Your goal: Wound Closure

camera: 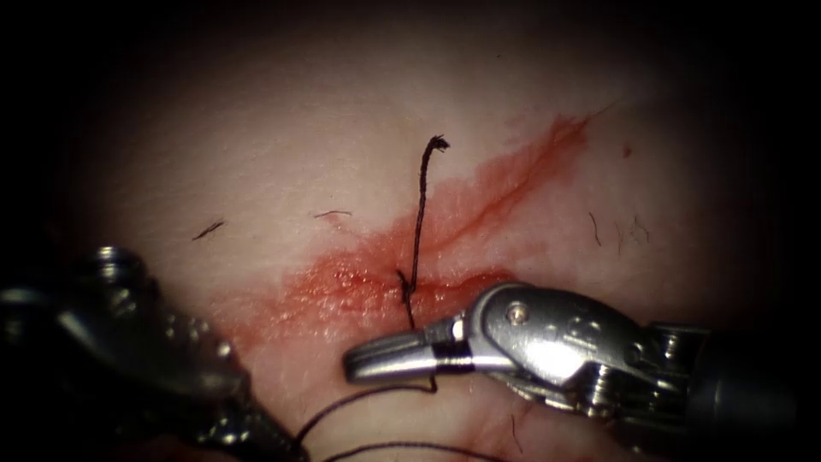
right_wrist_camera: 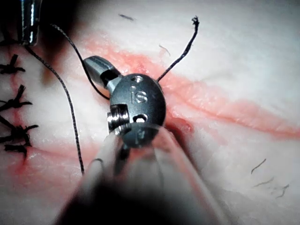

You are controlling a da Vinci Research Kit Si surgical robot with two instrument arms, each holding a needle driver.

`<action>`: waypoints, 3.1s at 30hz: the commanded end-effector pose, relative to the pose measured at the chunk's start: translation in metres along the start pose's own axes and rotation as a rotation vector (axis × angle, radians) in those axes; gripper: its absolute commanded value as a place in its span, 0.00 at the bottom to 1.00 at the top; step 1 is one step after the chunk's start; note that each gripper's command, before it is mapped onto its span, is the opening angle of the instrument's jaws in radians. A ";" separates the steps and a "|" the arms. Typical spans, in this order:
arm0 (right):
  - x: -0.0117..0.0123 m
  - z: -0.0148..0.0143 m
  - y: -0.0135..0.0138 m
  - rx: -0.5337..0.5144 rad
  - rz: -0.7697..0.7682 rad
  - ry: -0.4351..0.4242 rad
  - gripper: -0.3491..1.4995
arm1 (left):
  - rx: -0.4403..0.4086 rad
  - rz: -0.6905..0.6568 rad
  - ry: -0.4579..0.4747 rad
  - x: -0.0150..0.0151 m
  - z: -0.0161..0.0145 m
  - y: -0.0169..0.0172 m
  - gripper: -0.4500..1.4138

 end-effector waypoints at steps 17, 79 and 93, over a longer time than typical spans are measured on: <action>0.0002 0.0011 -0.0017 0.160 0.338 0.062 0.00 | 0.194 0.014 -0.110 -0.0004 0.0018 -0.0037 0.00; -0.0024 0.0017 -0.0017 -1.084 0.334 0.133 0.31 | 0.289 -0.053 0.021 0.0028 0.0073 -0.0073 0.00; -0.0004 0.0014 -0.0014 -1.154 0.372 0.179 0.57 | 0.288 -0.057 0.019 0.0026 0.0073 -0.0075 0.00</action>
